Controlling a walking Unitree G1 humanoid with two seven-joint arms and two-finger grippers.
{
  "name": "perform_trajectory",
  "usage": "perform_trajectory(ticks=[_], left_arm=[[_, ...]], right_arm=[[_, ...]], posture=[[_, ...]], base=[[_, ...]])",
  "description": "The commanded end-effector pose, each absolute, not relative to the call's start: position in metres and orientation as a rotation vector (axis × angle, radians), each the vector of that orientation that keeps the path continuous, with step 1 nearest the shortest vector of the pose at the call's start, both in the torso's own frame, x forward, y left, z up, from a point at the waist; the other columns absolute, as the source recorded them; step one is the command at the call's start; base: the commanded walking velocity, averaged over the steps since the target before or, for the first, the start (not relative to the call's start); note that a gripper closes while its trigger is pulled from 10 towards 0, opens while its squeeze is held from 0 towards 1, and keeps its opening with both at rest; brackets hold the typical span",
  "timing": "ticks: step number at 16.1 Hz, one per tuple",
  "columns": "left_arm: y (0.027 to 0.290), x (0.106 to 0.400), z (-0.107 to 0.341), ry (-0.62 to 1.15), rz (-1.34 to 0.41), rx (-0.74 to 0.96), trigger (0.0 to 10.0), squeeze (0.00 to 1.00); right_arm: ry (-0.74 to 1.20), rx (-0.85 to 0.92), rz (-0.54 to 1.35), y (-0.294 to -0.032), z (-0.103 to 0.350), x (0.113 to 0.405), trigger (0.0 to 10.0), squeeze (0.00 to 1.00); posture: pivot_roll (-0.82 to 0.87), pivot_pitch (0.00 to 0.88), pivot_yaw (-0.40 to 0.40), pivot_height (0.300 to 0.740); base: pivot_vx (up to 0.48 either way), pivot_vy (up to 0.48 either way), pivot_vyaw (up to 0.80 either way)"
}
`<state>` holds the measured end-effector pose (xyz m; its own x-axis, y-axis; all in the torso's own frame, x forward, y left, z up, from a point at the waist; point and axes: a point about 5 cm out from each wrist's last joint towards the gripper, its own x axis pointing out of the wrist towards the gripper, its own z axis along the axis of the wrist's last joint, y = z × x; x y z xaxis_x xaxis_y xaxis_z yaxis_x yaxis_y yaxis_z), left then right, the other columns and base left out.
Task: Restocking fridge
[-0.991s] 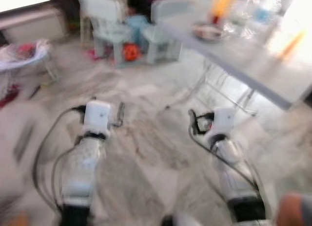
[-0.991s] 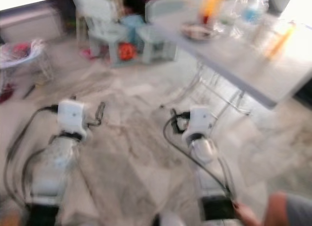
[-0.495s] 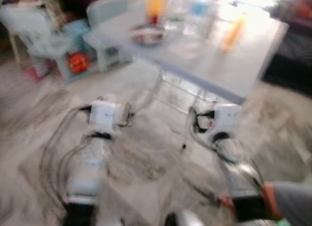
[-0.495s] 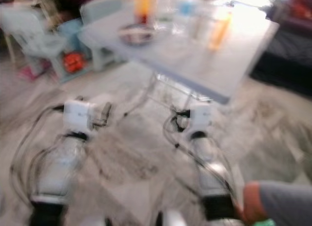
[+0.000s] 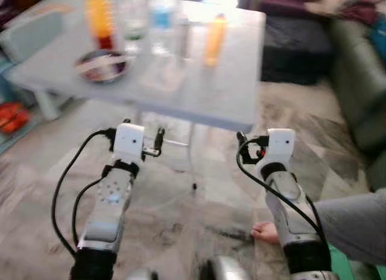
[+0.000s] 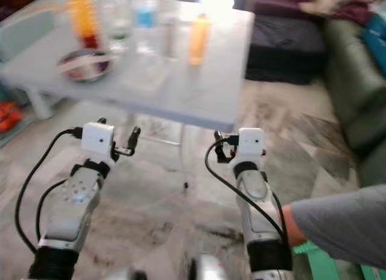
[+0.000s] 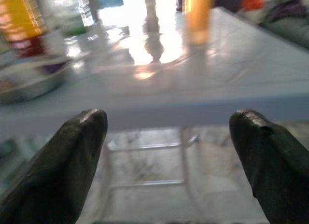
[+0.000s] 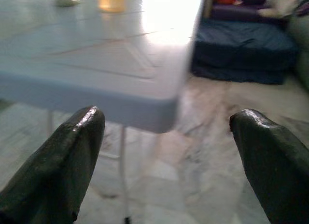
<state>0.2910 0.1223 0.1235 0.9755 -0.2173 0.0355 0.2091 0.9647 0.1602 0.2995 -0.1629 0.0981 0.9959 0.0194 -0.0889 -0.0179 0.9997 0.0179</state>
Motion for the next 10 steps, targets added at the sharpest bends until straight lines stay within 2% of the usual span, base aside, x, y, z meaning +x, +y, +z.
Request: perform_trajectory(ticks=[1, 7, 8, 10], left_arm=[[0.121, 0.2885, 0.1218, -0.057, -0.236, 0.181, 10.0, 0.0], [0.1236, 0.2921, 0.1272, -0.09, -0.191, 0.189, 10.0, 0.0], [0.1221, 0.2918, 0.1287, -0.108, -0.198, 0.218, 10.0, 0.0], [0.1161, 0.2908, 0.1308, -0.123, -0.221, 0.221, 10.0, 0.0]], right_arm=[[0.076, 0.031, 0.005, -0.1647, 0.0996, 0.2973, 10.0, 0.0], [0.068, 0.039, 0.011, -0.1632, 0.1003, 0.2958, 10.0, 0.0], [0.062, 0.015, 0.017, -0.1632, 0.1013, 0.2956, 10.0, 0.0], [0.058, 0.009, 0.021, -0.162, 0.1025, 0.2959, 10.0, 0.0]], posture=[[0.06, 0.099, -0.041, 0.74], [0.06, 0.1, -0.037, 0.74], [0.06, 0.102, -0.037, 0.74], [0.06, 0.101, -0.039, 0.74]], base=[[0.0, 0.469, 0.0], [0.0, 0.454, 0.0], [0.33, 0.349, 0.0], [0.459, 0.0, 0.0]])
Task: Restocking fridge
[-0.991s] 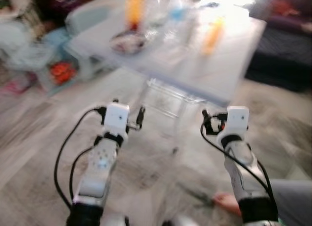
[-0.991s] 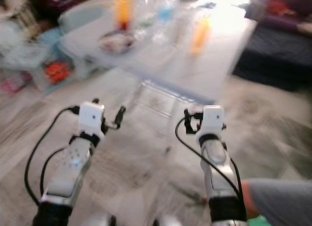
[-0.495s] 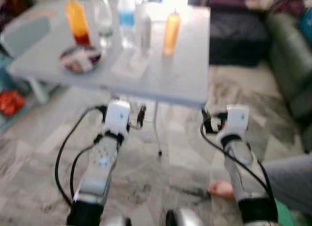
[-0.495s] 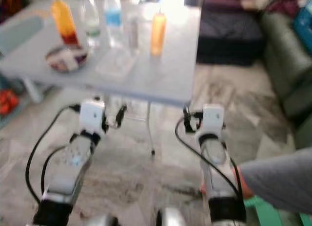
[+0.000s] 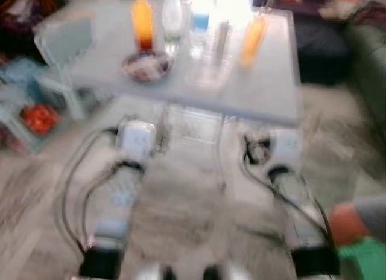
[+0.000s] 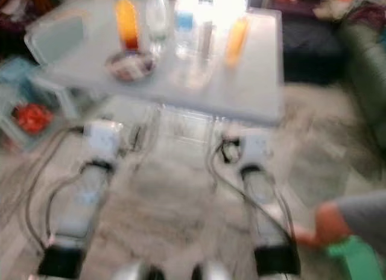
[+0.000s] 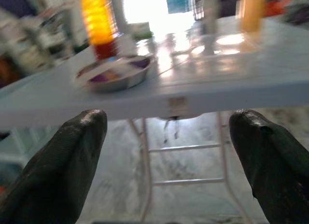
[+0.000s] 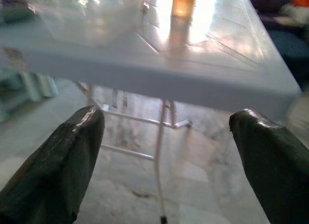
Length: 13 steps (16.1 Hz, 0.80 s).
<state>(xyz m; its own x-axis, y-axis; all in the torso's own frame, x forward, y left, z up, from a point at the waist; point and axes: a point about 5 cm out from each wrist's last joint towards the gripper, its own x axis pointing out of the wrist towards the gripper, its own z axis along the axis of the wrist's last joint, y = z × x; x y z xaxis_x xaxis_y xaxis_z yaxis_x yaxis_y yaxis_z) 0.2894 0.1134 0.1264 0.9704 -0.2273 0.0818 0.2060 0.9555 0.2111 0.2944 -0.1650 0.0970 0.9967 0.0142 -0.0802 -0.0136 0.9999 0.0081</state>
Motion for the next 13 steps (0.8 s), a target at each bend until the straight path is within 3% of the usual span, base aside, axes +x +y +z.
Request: perform_trajectory(ticks=[1, 7, 9, 13], left_arm=[[0.114, 0.29, 0.131, -0.127, -0.225, 0.232, 10.0, 0.0], [0.104, 0.285, 0.128, -0.123, -0.289, 0.211, 10.0, 0.0], [0.104, 0.282, 0.125, -0.114, -0.31, 0.207, 10.0, 0.0], [0.108, 0.286, 0.124, -0.083, -0.287, 0.184, 10.0, 0.0]], right_arm=[[0.058, 0.012, 0.019, -0.162, 0.103, 0.296, 10.0, 0.0], [0.061, -0.012, -0.039, -0.168, 0.102, 0.296, 10.0, 0.0], [0.094, -0.038, -0.229, -0.187, 0.101, 0.296, 10.0, 0.0], [0.052, 0.009, -0.161, -0.186, 0.11, 0.305, 10.0, 0.0]], posture=[[0.06, 0.1, -0.038, 0.74], [0.06, 0.1, -0.044, 0.74], [0.06, 0.098, -0.044, 0.74], [0.06, 0.097, -0.041, 0.74]], base=[[0.48, 0.0, 0.0], [0.472, 0.0, 0.0], [0.465, 0.0, 0.0], [0.461, 0.0, 0.0]])
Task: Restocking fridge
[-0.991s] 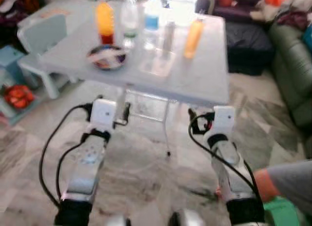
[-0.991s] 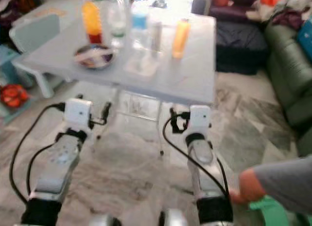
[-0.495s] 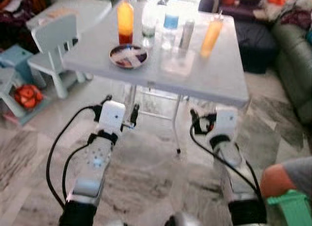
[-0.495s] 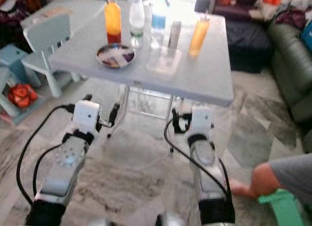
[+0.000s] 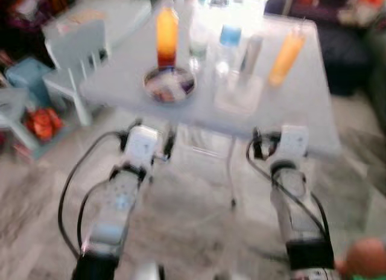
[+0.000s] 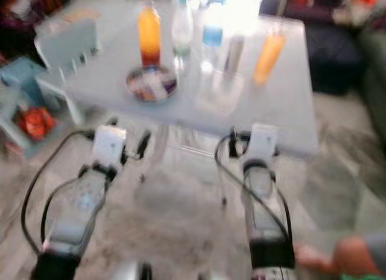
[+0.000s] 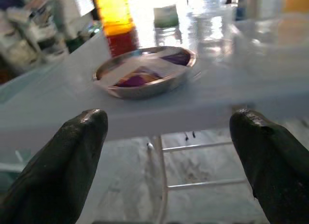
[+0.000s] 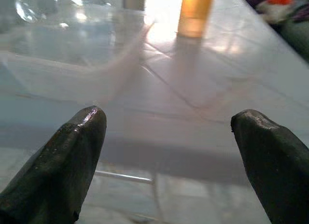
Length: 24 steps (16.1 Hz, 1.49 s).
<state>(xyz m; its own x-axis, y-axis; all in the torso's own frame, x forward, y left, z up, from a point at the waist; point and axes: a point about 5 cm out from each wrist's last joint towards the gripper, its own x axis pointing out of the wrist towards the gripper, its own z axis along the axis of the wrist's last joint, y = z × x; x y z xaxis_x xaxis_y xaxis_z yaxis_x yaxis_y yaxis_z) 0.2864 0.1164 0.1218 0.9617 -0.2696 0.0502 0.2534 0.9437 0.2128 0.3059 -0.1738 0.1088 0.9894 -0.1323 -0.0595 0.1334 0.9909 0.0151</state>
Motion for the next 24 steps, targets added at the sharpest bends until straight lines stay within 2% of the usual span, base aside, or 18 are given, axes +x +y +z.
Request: perform_trajectory(ticks=[1, 3, 7, 9, 11, 12, 13, 14, 15, 16, 20, 24], left_arm=[[0.109, 0.287, 0.123, -0.072, -0.28, 0.184, 10.0, 0.0], [0.115, 0.286, 0.133, -0.143, -0.247, 0.137, 10.0, 0.0], [0.122, 0.275, 0.133, -0.146, -0.269, 0.153, 10.0, 0.0], [0.134, 0.271, 0.131, -0.134, -0.245, 0.193, 10.0, 0.0], [0.148, 0.268, 0.127, -0.099, -0.212, 0.205, 10.0, 0.0], [0.162, 0.264, 0.126, -0.088, -0.198, 0.226, 10.0, 0.0], [0.166, 0.263, 0.125, -0.082, -0.191, 0.237, 10.0, 0.0], [0.175, 0.262, 0.122, -0.057, -0.174, 0.243, 10.0, 0.0], [0.176, 0.262, 0.12, -0.048, -0.176, 0.259, 10.0, 0.0], [0.174, 0.263, 0.119, -0.047, -0.179, 0.255, 10.0, 0.0], [0.168, 0.264, 0.124, -0.057, -0.201, 0.262, 10.0, 0.0], [0.172, 0.26, 0.126, -0.052, -0.202, 0.275, 10.0, 0.0]], right_arm=[[0.045, 0.015, -0.149, -0.185, 0.111, 0.306, 10.0, 0.0], [-0.034, -0.078, -0.126, -0.179, 0.127, 0.305, 10.0, 0.0], [-0.039, -0.05, -0.122, -0.178, 0.128, 0.29, 10.0, 0.0], [-0.035, 0.101, -0.057, -0.178, 0.13, 0.283, 10.0, 0.0], [-0.081, 0.184, -0.075, -0.184, 0.142, 0.282, 10.0, 0.0], [-0.1, 0.298, -0.067, -0.186, 0.148, 0.281, 10.0, 0.0], [-0.105, 0.314, -0.038, -0.184, 0.149, 0.281, 10.0, 0.0], [-0.1, 0.369, 0.004, -0.18, 0.152, 0.286, 6.9, 0.0], [-0.091, 0.447, 0.033, -0.181, 0.153, 0.295, 8.0, 0.0], [-0.061, 0.503, 0.006, -0.185, 0.148, 0.302, 10.0, 0.0], [0.026, 0.579, 0.013, -0.185, 0.136, 0.322, 10.0, 0.0], [0.036, 0.571, 0.053, -0.18, 0.136, 0.332, 10.0, 0.0]], posture=[[0.06, 0.097, -0.041, 0.74], [0.06, 0.097, -0.04, 0.74], [0.06, 0.101, -0.039, 0.74], [0.06, 0.106, -0.024, 0.74], [0.06, 0.112, -0.009, 0.74], [0.06, 0.114, 0.006, 0.74], [0.06, 0.115, 0.008, 0.74], [0.06, 0.118, 0.018, 0.74], [0.07, 0.121, 0.021, 0.74], [0.07, 0.124, 0.019, 0.74], [0.11, 0.139, 0.024, 0.74], [0.13, 0.158, 0.034, 0.74]], base=[[0.461, 0.0, 0.0], [0.131, 0.413, 0.0], [0.0, 0.0, 0.0], [0.0, 0.0, 0.0], [0.0, 0.0, 0.0], [0.0, 0.0, 0.0], [0.0, 0.0, 0.0], [0.0, 0.0, 0.0], [0.0, 0.0, 0.0], [0.0, 0.0, 0.0], [0.0, 0.0, 0.0], [0.0, 0.0, 0.0]])
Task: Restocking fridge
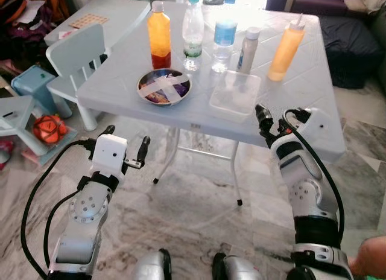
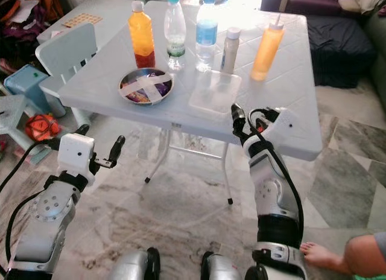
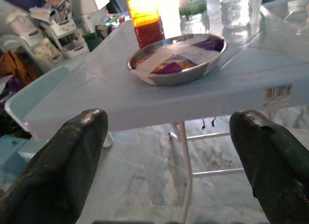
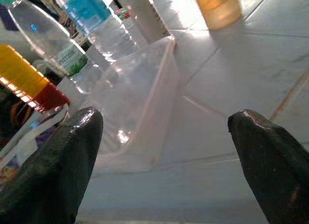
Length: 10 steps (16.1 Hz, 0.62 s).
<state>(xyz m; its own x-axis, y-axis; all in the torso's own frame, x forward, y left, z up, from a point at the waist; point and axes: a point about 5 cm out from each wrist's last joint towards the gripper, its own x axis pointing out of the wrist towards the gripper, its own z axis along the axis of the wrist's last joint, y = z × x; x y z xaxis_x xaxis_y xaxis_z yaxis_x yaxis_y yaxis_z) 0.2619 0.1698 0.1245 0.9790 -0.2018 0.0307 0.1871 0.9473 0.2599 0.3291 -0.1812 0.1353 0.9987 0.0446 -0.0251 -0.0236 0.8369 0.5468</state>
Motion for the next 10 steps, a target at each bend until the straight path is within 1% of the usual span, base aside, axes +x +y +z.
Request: perform_trajectory(ticks=[1, 5, 8, 9, 10], left_arm=[[0.173, 0.259, 0.126, -0.05, -0.203, 0.274, 10.0, 0.0], [0.172, 0.258, 0.125, -0.039, -0.223, 0.287, 10.0, 0.0], [0.171, 0.256, 0.128, -0.033, -0.239, 0.295, 10.0, 0.0], [0.171, 0.256, 0.128, -0.033, -0.241, 0.295, 10.0, 0.0], [0.171, 0.255, 0.128, -0.032, -0.243, 0.298, 10.0, 0.0]], right_arm=[[0.028, 0.567, 0.058, -0.18, 0.139, 0.335, 10.0, 0.0], [0.036, 0.587, 0.082, -0.179, 0.14, 0.343, 10.0, 0.0], [0.054, 0.637, 0.156, -0.17, 0.145, 0.356, 10.0, 0.0], [0.056, 0.638, 0.165, -0.169, 0.146, 0.357, 9.8, 0.0], [0.053, 0.637, 0.173, -0.167, 0.147, 0.358, 9.1, 0.0]], posture=[[0.14, 0.162, 0.038, 0.74], [0.15, 0.181, 0.05, 0.74], [0.16, 0.195, 0.063, 0.74], [0.16, 0.195, 0.063, 0.74], [0.17, 0.199, 0.066, 0.74]], base=[[0.0, 0.0, 0.0], [0.0, 0.0, 0.0], [0.0, 0.0, 0.0], [0.0, 0.0, 0.0], [0.0, 0.0, 0.0]])
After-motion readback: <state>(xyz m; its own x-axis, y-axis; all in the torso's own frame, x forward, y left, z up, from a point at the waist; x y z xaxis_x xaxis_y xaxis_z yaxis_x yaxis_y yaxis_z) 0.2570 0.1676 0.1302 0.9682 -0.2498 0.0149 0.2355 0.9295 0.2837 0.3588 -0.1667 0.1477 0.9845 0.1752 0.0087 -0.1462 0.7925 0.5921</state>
